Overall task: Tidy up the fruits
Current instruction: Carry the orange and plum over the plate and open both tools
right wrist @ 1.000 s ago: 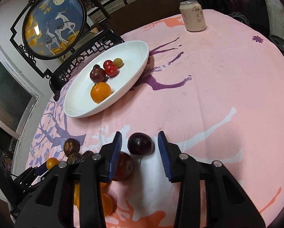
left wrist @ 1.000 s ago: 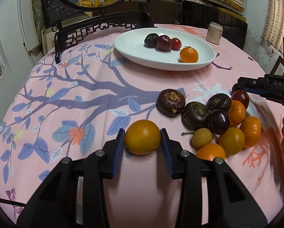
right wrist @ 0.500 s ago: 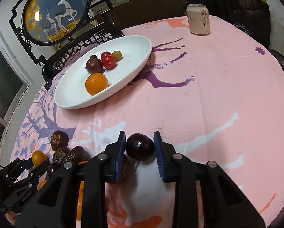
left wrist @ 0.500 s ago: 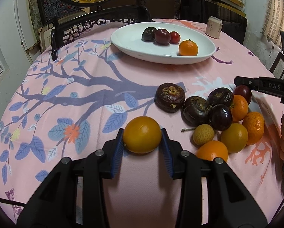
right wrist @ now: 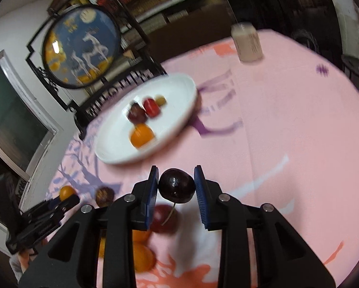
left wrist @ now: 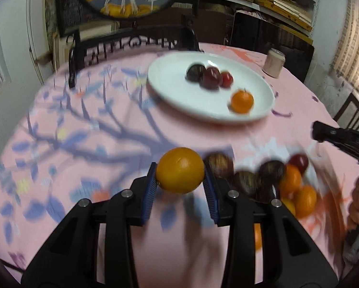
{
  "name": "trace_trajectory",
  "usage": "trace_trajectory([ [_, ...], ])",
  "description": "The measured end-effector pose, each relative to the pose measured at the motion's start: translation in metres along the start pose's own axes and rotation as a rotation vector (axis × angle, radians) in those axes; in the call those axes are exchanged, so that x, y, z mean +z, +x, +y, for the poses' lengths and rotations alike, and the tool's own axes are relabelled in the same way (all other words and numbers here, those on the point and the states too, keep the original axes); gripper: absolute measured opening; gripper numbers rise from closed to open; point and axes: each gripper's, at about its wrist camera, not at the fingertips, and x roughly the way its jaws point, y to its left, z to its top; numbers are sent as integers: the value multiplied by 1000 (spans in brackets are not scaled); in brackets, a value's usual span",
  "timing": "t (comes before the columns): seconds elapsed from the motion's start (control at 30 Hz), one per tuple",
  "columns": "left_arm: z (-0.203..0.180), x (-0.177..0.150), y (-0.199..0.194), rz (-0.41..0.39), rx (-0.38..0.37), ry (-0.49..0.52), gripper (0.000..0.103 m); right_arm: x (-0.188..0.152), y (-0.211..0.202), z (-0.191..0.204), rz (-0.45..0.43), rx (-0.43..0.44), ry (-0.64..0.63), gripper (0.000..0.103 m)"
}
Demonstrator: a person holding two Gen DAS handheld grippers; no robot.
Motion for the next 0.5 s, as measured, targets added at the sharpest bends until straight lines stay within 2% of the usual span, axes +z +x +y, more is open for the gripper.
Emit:
trace_trajectory([
  [0.07, -6, 24, 5, -30, 37, 18, 38, 16, 0, 14, -18, -1, -38, 31],
  [0.2, -8, 64, 29, -40, 14, -35, 38, 47, 22, 45, -7, -6, -96, 31],
  [0.27, -9, 74, 44, -31, 2, -58, 38, 58, 41, 61, -10, -32, -138, 31],
  [0.4, -8, 82, 73, -22, 17, -72, 41, 71, 75, 65, -34, -95, -170, 31],
  [0.47, -6, 81, 74, -38, 27, -63, 62, 70, 93, 59, -14, -138, -191, 51],
  [0.5, -6, 82, 73, -49, 32, -57, 64, 69, 99, 56, 5, -145, -202, 54],
])
